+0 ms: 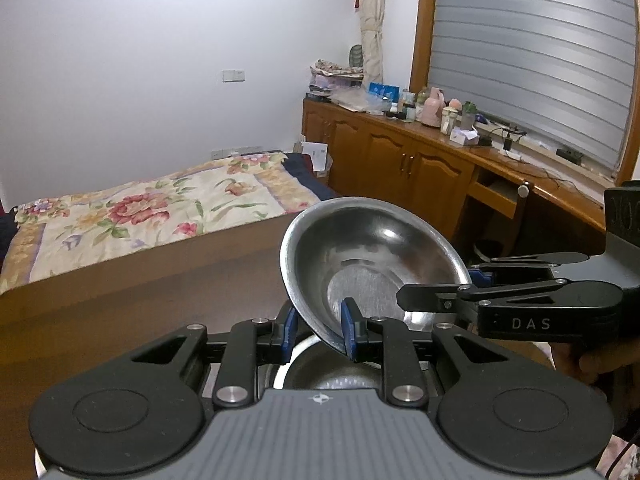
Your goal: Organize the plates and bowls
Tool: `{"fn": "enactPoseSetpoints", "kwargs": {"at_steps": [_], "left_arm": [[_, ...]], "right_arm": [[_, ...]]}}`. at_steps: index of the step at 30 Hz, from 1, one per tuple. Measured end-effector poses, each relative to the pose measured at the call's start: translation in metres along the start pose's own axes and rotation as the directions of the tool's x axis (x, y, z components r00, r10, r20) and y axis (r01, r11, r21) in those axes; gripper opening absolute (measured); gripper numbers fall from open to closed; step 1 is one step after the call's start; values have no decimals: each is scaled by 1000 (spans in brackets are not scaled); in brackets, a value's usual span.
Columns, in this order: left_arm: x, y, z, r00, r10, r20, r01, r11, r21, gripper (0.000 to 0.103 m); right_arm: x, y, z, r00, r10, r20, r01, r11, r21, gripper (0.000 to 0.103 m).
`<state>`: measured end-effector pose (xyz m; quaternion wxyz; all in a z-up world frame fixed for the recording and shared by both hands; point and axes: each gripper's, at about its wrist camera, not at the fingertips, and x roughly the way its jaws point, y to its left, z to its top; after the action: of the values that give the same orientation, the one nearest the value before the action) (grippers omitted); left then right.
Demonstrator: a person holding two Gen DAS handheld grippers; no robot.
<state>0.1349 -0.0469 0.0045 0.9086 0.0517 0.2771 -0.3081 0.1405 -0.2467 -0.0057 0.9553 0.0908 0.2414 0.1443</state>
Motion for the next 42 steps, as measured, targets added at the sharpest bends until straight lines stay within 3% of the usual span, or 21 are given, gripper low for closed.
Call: {"fn": "enactPoseSetpoints", "kwargs": {"at_steps": [17, 42], "left_arm": [[5, 1, -45, 999, 19, -40, -21, 999, -35, 26], [19, -11, -60, 995, 92, -41, -92, 996, -4, 27]], "right_arm": [[10, 10, -29, 996, 10, -87, -9, 1000, 9, 32], [11, 22, -37, 995, -90, -45, 83, 987, -135, 33]]}}
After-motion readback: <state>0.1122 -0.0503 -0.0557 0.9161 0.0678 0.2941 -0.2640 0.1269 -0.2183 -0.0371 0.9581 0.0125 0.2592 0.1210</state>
